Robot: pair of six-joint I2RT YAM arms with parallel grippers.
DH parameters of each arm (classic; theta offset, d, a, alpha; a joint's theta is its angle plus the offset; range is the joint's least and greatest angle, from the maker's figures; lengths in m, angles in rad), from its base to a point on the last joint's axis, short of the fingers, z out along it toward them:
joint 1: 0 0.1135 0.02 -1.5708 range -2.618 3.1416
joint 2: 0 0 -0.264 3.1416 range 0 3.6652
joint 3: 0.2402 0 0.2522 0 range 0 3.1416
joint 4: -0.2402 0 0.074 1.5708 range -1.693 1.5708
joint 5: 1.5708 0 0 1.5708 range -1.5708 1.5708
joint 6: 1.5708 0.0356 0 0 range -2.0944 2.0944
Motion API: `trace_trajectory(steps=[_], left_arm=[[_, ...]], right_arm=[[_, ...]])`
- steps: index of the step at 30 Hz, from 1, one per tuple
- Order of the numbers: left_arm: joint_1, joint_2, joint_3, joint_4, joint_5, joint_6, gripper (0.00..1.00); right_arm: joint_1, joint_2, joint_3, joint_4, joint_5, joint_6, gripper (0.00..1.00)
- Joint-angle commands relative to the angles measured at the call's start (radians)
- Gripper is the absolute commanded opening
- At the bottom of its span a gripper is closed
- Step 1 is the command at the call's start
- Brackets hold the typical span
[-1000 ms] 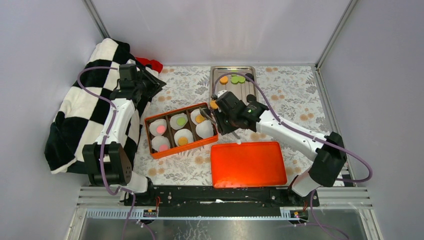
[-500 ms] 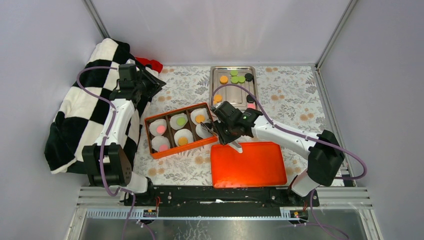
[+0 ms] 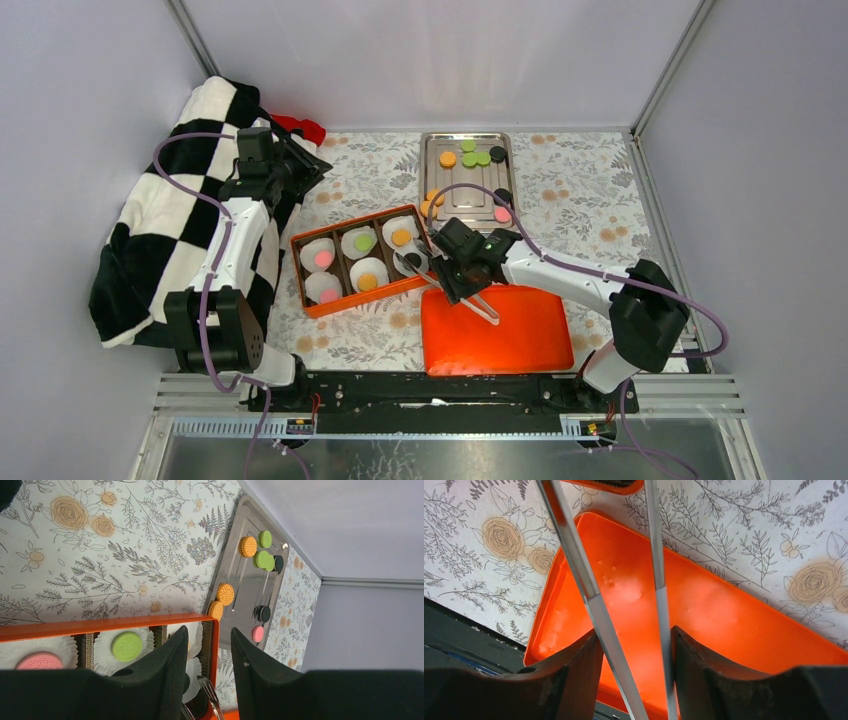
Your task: Pack the cookies
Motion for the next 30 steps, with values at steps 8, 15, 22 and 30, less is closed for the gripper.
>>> trace_trajectory(steps=[8, 15, 22, 30], left_arm=[[0.006, -0.033, 0.014, 0.019, 0.015, 0.023, 0.42], [-0.022, -0.070, 0.016, 0.022, -0.074, 0.034, 0.40], [-0.107, -0.020, 0.031, 0.021, -0.112, 0.021, 0.10], [-0.189, 0.022, 0.032, 0.021, -0.147, 0.022, 0.00]], right_arm=[[0.005, -0.078, -0.018, 0.072, 0.052, 0.020, 0.06], [0.005, -0.247, 0.033, 0.084, 0.445, 0.077, 0.00], [-0.295, 0.018, 0.237, -0.003, 0.531, 0.089, 0.02], [-0.575, 0.445, 0.522, 0.000, 0.453, -0.004, 0.03]])
